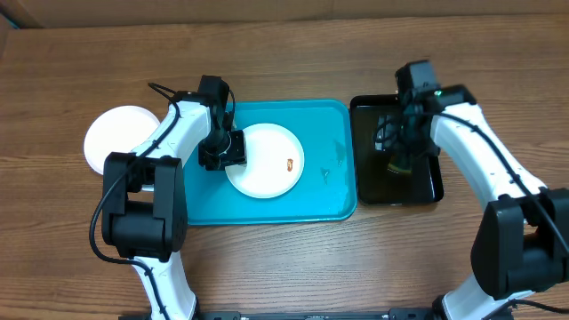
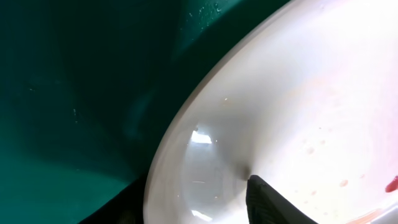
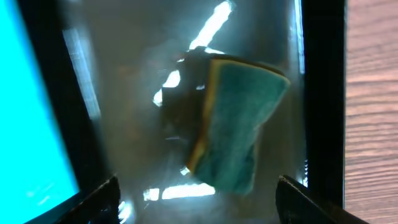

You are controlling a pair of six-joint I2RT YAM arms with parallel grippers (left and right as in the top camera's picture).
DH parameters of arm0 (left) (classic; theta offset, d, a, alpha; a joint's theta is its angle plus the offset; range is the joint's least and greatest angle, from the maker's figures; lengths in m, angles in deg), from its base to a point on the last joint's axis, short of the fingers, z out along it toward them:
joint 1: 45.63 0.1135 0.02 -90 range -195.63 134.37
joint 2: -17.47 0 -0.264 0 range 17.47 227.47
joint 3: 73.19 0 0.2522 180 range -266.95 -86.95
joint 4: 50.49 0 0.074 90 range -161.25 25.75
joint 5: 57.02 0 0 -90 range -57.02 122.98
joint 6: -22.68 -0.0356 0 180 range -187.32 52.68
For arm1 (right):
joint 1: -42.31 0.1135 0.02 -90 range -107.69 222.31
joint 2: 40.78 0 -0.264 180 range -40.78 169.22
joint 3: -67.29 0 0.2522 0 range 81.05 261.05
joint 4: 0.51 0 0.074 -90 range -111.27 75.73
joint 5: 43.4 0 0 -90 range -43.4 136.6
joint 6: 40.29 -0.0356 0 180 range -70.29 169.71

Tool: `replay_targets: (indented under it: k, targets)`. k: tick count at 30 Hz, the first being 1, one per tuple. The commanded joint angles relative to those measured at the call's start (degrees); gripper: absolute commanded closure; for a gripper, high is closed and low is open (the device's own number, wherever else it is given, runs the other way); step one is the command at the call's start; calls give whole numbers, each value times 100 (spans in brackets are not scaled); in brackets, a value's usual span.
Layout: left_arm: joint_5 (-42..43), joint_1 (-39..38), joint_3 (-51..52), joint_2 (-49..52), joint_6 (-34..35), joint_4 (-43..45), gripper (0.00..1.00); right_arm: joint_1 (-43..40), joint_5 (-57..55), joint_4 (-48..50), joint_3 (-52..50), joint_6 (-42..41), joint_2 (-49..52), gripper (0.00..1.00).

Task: Clean dirty plates on tray and stack at the side
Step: 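Reach right gripper into the black tray toward the sponge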

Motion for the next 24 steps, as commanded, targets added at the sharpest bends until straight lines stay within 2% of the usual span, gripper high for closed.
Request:
replay_targets:
  k: [1,11,12,13,14,16,18,22,23,24]
  targets:
    - [50,-39,173,90,33,-7,49,-125,-507,428,-540,-481,-72,19]
    - [50,-39,173,90,33,7,50,-142,-389,2186,-1917,-483,-72,29]
    - [48,-39,173,90,33,4,50,-142,-348,2323,-2026,-481,-72,34]
    - [48,-39,173,90,31,2,50,-142,-249,2433,-2114,-481,-72,43]
    - [46,-39,173,90,31,2,50,-142,-103,2494,-2164,-479,-72,58]
    - [48,-39,173,90,33,13,50,-142,267,2509,-2186,-474,-72,80]
    - [46,-39,173,90,33,13,49,-142,726,2461,-2149,-317,-96,91]
    - [48,-39,173,90,33,-11,48,-142,1384,1930,-1740,4,-199,93]
    - [46,-39,173,90,33,-22,45,-142,1373,1779,-1602,4,-229,87]
    - [46,-39,173,90,33,-28,44,-146,1329,1609,-1443,4,-256,70]
